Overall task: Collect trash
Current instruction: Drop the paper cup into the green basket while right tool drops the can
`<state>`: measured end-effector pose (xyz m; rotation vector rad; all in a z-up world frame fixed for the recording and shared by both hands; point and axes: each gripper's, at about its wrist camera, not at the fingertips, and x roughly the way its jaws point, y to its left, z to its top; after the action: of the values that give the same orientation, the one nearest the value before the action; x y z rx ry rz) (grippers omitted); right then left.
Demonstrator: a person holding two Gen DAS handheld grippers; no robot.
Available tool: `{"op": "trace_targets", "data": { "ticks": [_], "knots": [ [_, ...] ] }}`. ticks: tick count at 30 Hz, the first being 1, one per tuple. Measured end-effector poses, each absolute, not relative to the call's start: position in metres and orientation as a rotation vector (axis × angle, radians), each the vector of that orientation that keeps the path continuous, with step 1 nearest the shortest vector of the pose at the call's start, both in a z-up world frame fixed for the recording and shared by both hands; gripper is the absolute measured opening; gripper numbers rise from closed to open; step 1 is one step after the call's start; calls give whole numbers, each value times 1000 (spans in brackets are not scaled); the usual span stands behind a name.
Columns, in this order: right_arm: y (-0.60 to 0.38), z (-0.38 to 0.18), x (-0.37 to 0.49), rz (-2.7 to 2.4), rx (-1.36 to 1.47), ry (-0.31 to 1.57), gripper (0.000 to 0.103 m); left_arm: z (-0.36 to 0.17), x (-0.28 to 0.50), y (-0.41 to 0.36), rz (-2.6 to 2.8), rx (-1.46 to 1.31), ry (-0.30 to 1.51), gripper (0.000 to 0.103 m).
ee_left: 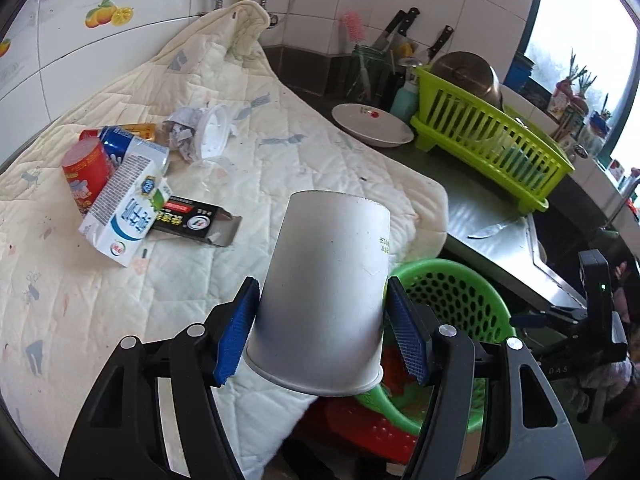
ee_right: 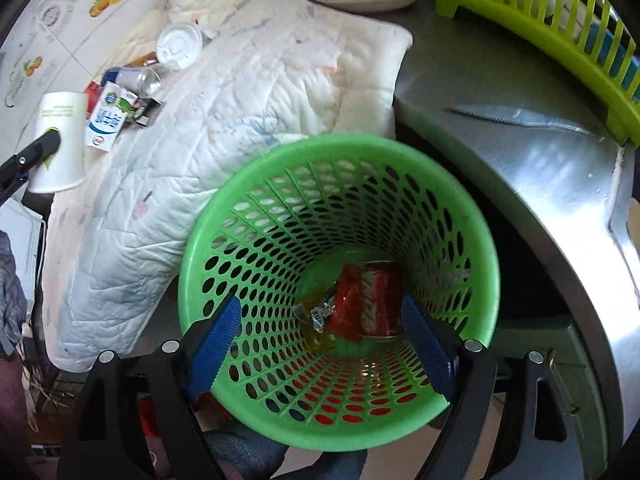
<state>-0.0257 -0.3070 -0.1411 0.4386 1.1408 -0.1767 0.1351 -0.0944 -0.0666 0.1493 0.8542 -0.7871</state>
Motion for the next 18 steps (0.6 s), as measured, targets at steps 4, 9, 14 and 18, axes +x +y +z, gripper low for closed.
{"op": "trace_targets", "data": {
  "ticks": [4, 9, 14, 18],
  "knots": [
    [-304, -121, -38, -169, 373, 1089, 80, -69, 107, -113, -827, 161, 857, 64],
    [-305, -105, -52, -163, 334, 1045, 80, -74, 82, -125, -856, 163, 870, 64],
    [-307, -93, -64, -177, 303, 1011, 80, -82, 66, -135, -864, 162, 892, 64],
    [-310, -89, -73, -196, 288, 993, 80, -89, 51, -143, -864, 169, 909, 64]
  ]
}}
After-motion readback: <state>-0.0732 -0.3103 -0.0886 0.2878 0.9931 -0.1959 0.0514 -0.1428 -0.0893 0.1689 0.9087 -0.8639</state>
